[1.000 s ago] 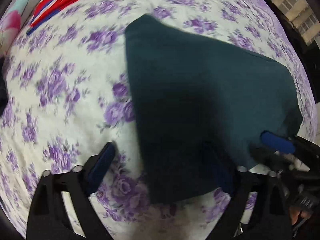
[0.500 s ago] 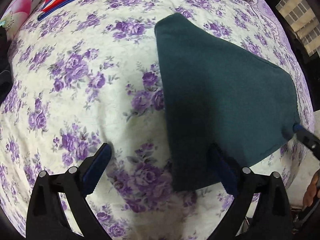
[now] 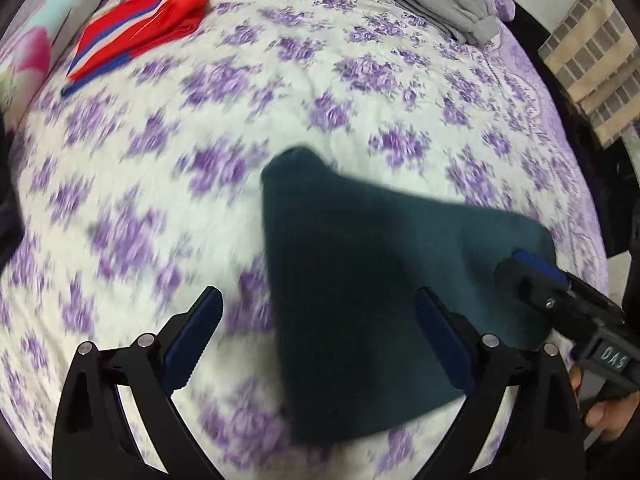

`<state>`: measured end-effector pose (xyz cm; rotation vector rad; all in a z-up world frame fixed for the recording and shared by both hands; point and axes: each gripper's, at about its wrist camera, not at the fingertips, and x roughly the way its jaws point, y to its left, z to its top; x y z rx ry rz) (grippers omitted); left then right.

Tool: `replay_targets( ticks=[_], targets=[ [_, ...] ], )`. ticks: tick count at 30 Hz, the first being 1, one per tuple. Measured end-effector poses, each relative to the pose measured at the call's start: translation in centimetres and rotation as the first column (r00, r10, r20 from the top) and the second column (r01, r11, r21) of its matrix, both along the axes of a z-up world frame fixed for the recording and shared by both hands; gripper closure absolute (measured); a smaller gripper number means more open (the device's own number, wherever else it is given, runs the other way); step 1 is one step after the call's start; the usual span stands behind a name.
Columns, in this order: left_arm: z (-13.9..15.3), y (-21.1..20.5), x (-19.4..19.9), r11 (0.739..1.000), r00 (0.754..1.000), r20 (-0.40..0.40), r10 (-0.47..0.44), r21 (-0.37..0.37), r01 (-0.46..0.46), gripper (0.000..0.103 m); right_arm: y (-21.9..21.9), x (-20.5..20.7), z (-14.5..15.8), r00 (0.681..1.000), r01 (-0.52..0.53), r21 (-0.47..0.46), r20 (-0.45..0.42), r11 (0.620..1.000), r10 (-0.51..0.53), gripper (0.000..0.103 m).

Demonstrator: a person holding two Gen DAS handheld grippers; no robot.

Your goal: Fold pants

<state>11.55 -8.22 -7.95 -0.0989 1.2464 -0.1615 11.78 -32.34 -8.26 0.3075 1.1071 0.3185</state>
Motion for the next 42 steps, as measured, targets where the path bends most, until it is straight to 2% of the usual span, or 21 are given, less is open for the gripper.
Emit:
replay_targets(
  ticks=[2, 4, 6, 7, 8, 10, 11, 13, 14, 15, 16, 18, 20, 22, 25, 28, 31, 35, 38, 40, 42],
  targets=[
    [-1.3, -0.6, 1.5, 0.996, 1.000, -0.011, 0.004, 0.090, -0.003, 0.009, -1.0, 0.5, -0.5, 1.000, -0.012, -0.031, 0.014, 0.999, 0.012, 0.030],
    [-3.1, 0.6, 2.5, 0.976, 0.997, -0.053, 0.056, 0.215, -0.044, 0.008, -2.2, 0.8, -0.9, 0.999, -0.037, 0.002, 0.019, 0.999, 0.037, 0.034],
    [-2.9, 2.5, 2.6, 0.984, 0.989, -0.072, 0.127, 0.133, -0.117, 0.008, -3.9, 0.2, -0.1, 0.999, 0.007, -0.027, 0.040, 1.000, -0.005, 0.035],
    [-2.3, 3.8, 2.3, 0.978, 0.981, -0.064, 0.184, 0.108, -0.176, 0.008, -4.6, -0.3, 0.4, 0.998, 0.026, -0.021, 0.052, 0.999, -0.025, 0.034],
    [-1.9, 4.4, 2.0, 0.973, 0.976, -0.052, 0.213, 0.105, -0.207, 0.009, -5.2, -1.1, 1.3, 0.996, 0.057, 0.004, 0.073, 0.998, -0.057, 0.025],
    [-1.3, 4.7, 1.3, 0.971, 0.974, -0.030, 0.225, 0.083, -0.222, 0.009, -5.3, -2.4, 2.0, 0.991, 0.097, 0.034, 0.092, 0.995, -0.099, 0.015],
    [-1.5, 4.2, 0.9, 0.977, 0.979, -0.040, 0.202, 0.072, -0.199, 0.009, -4.6, -3.0, 1.9, 0.994, 0.067, 0.060, 0.080, 0.996, -0.072, 0.015],
    [-2.9, 2.6, 0.2, 0.991, 0.990, -0.080, 0.115, 0.084, -0.108, 0.008, -2.5, -3.4, 0.1, 0.999, -0.054, 0.071, 0.002, 0.996, 0.054, 0.015],
    [-3.8, 2.0, -0.2, 0.991, 0.993, -0.094, 0.075, 0.114, -0.064, 0.007, -2.1, -3.6, -0.5, 0.997, -0.076, 0.042, -0.014, 0.996, 0.076, 0.015],
    [-4.3, 1.7, -0.6, 0.990, 0.995, -0.078, 0.055, 0.136, -0.045, 0.004, -1.9, -3.7, -1.3, 0.996, -0.086, -0.029, -0.035, 0.996, 0.085, 0.018],
    [-4.2, 2.1, -1.2, 0.990, 0.997, -0.046, 0.066, 0.124, -0.060, 0.004, -2.3, -3.8, -1.7, 0.996, -0.082, -0.050, -0.047, 0.995, 0.080, 0.022],
    [-3.9, 2.9, -1.4, 0.993, 0.992, -0.088, 0.087, 0.086, -0.080, 0.004, -4.2, -4.3, -1.1, 0.998, -0.030, 0.034, -0.048, 0.999, 0.032, 0.021],
    [-3.3, 3.5, -1.6, 0.994, 0.991, -0.097, 0.089, 0.075, -0.082, 0.005, -5.8, -4.9, 0.3, 0.999, 0.020, 0.070, -0.031, 0.997, -0.018, 0.020],
    [-2.2, 3.9, -1.9, 0.994, 0.993, -0.073, 0.088, 0.065, -0.083, 0.005, -7.4, -5.6, 2.0, 0.998, 0.056, 0.065, 0.027, 0.996, -0.058, 0.020],
    [-1.1, 4.2, -2.2, 0.995, 0.994, -0.052, 0.095, 0.039, -0.093, 0.005, -8.6, -5.8, 3.1, 0.990, 0.120, 0.034, 0.067, 0.992, -0.122, 0.022],
    [0.1, 3.6, -2.1, 0.997, 0.997, -0.038, 0.072, 0.011, -0.071, 0.005, -9.4, -5.0, 3.1, 0.984, 0.154, 0.039, 0.084, 0.987, -0.156, 0.049],
    [1.5, 1.1, -2.0, 1.000, 1.000, -0.013, 0.010, -0.015, -0.010, 0.006, -9.7, -3.6, 2.7, 0.983, 0.165, 0.042, 0.079, 0.985, -0.168, 0.062],
    [3.1, -4.2, -1.9, 0.989, 0.989, 0.031, -0.148, -0.006, 0.148, 0.006, -10.5, -3.0, 2.4, 0.985, 0.162, 0.061, 0.051, 0.985, -0.165, 0.063],
    [3.6, -8.7, -1.0, 0.969, 0.968, 0.056, -0.243, 0.056, 0.240, 0.006, -10.5, -4.1, 1.6, 0.994, 0.112, 0.050, 0.011, 0.992, -0.112, 0.062],
    [3.4, -11.3, 0.4, 0.962, 0.967, 0.055, -0.250, 0.129, 0.242, 0.006, -10.4, -5.0, 0.7, 0.996, 0.090, 0.040, -0.019, 0.995, -0.089, 0.062],
    [3.4, -12.8, 1.5, 0.965, 0.968, 0.051, -0.245, 0.115, 0.237, 0.006, -10.2, -6.0, -0.3, 0.996, 0.073, 0.040, -0.050, 0.997, -0.071, 0.062]
  ],
)
